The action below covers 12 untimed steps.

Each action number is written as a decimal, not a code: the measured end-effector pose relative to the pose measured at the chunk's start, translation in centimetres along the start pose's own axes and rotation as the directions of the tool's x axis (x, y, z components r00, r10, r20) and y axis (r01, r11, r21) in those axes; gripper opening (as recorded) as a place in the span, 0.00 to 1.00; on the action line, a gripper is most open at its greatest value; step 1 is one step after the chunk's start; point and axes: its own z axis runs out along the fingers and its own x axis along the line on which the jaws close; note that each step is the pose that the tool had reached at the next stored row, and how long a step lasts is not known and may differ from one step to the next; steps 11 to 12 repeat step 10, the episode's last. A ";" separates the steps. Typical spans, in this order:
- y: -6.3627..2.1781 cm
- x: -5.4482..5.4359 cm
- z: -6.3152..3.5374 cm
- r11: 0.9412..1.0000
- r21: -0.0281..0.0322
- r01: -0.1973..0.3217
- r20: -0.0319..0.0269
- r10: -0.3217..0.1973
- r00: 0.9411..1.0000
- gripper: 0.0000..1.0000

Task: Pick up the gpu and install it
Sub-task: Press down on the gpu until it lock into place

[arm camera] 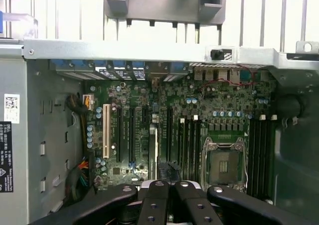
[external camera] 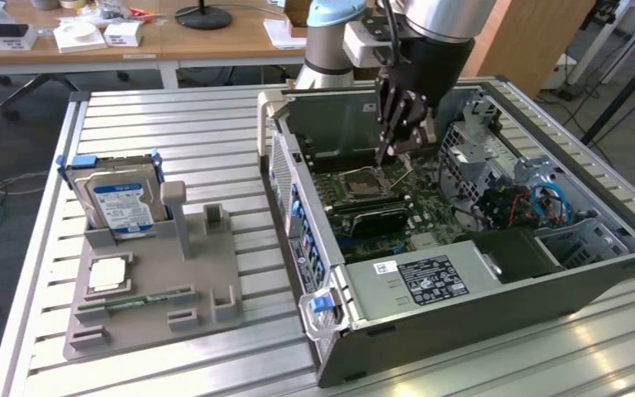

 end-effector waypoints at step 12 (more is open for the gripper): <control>0.02 0.0 -0.70 1.000 0.000 0.000 0.000 0.000 1.000 0.10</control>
